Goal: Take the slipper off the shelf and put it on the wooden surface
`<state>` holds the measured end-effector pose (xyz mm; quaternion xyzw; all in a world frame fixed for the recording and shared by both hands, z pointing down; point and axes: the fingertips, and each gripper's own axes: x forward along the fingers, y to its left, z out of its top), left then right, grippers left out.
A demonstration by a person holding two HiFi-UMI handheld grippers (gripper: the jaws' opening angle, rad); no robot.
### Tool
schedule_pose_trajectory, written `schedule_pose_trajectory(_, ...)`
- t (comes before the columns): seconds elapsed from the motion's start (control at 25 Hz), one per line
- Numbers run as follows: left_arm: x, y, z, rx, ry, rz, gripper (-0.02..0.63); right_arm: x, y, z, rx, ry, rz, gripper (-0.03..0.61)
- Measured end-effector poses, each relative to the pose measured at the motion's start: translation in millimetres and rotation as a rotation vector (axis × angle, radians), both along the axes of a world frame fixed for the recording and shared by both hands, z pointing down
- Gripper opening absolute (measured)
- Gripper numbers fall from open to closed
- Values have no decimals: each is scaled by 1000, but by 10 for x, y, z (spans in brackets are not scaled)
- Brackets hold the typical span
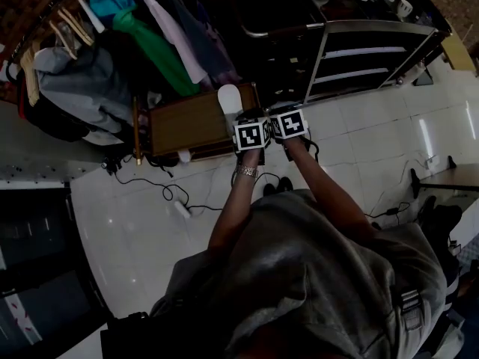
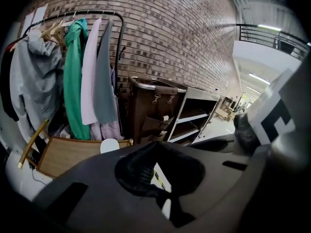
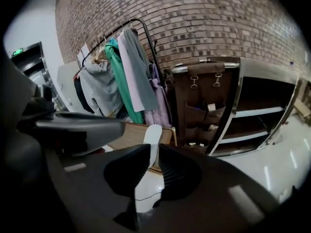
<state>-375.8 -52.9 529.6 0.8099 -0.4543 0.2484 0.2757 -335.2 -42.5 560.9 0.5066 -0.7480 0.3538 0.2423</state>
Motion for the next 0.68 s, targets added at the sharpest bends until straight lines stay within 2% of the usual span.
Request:
schedule_pose_trajectory(0.2, 283, 93, -50, 5, 7, 38, 3, 358, 107, 0, -15, 101, 31, 47)
schedule_pose_trajectory(0.32, 391, 112, -74, 26, 14, 53, 3, 519, 124, -68, 8, 143, 47, 48)
schedule_pose_trajectory(0.48, 477, 81, -91, 45, 8, 52, 3, 616, 165, -165, 22, 131, 53, 58)
schedule_pose_trajectory(0.68, 554, 80, -151, 57, 7, 67, 3, 572, 127, -314, 61, 60, 47, 72)
